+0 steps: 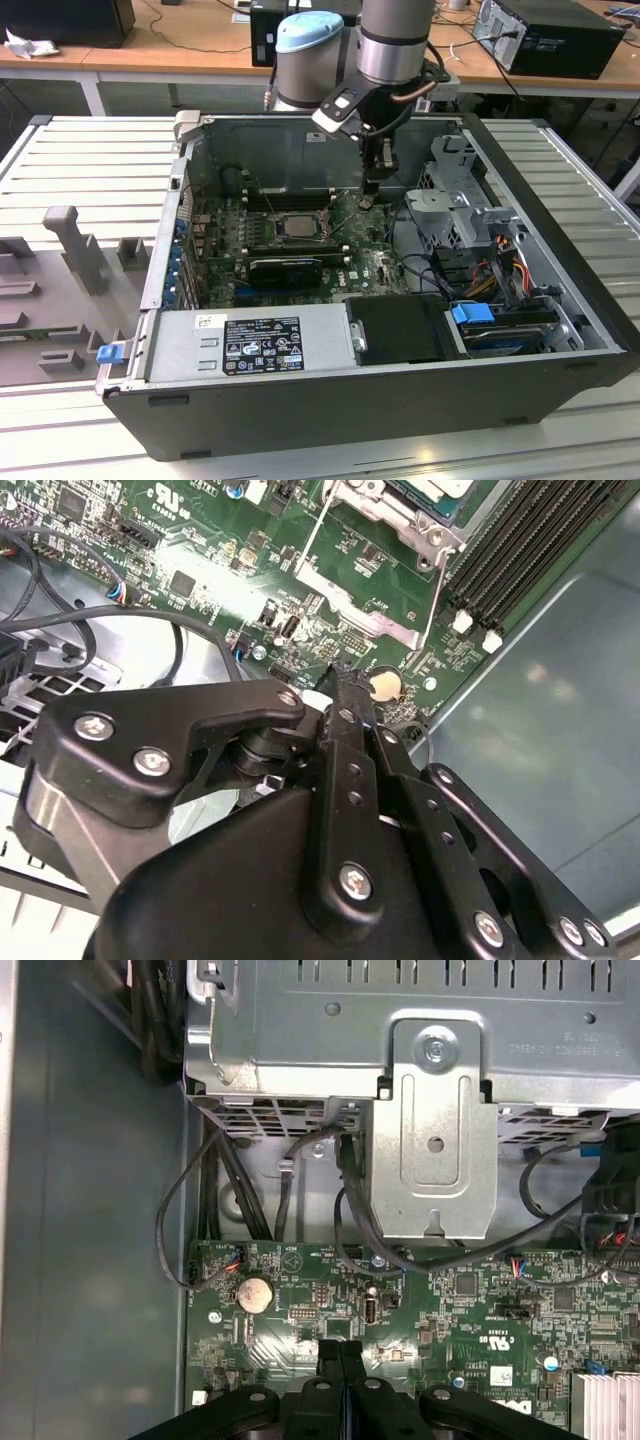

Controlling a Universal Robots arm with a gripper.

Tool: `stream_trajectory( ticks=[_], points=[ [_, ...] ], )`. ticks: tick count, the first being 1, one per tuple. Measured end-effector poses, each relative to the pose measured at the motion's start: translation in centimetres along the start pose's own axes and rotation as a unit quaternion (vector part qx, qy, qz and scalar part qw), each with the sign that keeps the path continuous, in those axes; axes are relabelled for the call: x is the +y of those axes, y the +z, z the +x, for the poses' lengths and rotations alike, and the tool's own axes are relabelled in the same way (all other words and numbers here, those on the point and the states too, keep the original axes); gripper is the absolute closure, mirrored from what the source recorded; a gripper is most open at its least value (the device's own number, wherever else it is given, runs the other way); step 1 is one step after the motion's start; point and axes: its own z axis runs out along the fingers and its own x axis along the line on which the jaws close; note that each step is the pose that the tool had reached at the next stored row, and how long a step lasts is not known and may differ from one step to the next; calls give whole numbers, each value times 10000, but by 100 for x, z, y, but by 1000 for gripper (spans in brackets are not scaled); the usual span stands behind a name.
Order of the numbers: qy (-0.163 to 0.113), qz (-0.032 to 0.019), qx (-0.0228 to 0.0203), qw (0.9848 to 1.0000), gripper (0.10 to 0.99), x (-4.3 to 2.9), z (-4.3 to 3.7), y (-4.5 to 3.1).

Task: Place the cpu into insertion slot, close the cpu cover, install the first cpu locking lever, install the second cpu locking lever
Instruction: 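Close the cpu cover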

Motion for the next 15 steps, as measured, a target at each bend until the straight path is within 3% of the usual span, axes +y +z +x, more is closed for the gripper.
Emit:
stream_trajectory(
  ticks=[9, 15],
  points=[
    [-3, 0, 1, 10000, 980, 81, 8, 41],
    [-27, 0, 2, 10000, 980, 76, -19, 155]
  ],
)
